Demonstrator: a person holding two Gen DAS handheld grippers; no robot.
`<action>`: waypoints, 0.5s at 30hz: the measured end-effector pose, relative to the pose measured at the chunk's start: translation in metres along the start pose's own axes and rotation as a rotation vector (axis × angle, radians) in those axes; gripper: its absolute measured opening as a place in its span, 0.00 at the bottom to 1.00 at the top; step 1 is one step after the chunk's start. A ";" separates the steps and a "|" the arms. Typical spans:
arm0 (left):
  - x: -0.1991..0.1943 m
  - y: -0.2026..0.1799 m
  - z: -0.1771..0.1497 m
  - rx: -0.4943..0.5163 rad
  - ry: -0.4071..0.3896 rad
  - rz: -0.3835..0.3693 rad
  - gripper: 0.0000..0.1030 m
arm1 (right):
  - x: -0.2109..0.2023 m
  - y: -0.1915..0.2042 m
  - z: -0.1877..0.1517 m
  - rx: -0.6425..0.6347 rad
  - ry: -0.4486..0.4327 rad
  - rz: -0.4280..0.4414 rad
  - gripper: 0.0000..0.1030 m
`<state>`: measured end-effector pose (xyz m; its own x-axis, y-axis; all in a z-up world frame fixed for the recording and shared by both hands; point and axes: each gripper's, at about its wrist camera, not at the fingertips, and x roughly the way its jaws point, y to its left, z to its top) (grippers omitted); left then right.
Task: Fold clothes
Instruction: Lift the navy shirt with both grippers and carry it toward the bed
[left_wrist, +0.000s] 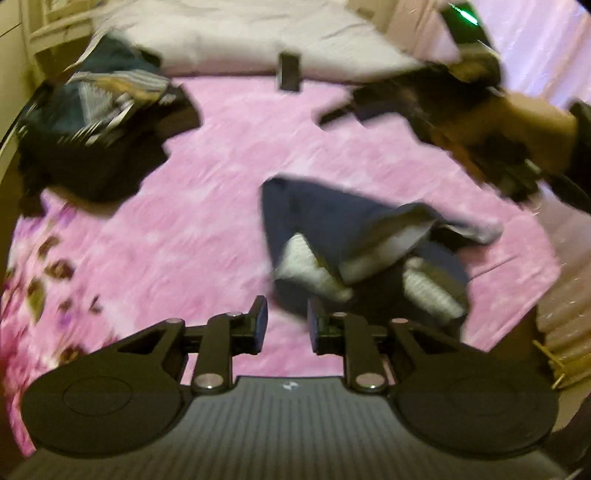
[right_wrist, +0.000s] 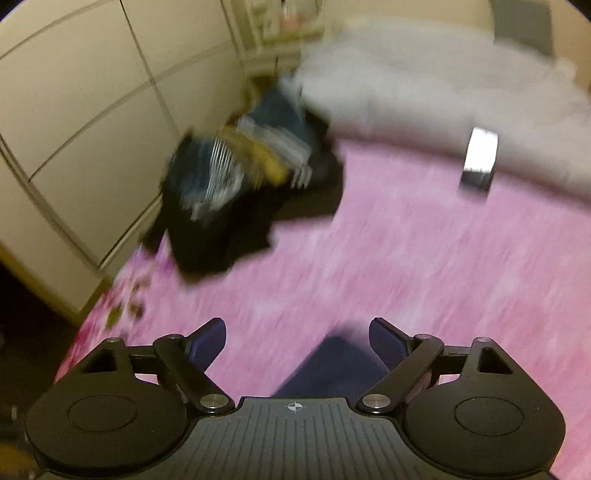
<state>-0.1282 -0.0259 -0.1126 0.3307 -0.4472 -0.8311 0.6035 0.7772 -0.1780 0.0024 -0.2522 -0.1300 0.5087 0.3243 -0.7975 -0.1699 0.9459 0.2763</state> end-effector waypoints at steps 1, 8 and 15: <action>0.002 -0.002 0.000 0.023 0.002 0.006 0.23 | -0.002 -0.009 -0.017 0.030 0.020 0.003 0.85; 0.072 -0.071 0.038 0.536 -0.057 -0.061 0.64 | -0.085 -0.101 -0.120 0.178 0.040 -0.264 0.86; 0.195 -0.131 0.019 1.173 0.013 -0.093 0.68 | -0.095 -0.218 -0.190 0.019 0.239 -0.503 0.86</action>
<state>-0.1287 -0.2231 -0.2415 0.2468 -0.4712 -0.8468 0.9256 -0.1443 0.3500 -0.1691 -0.4886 -0.2165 0.3174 -0.1733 -0.9323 0.0611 0.9848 -0.1623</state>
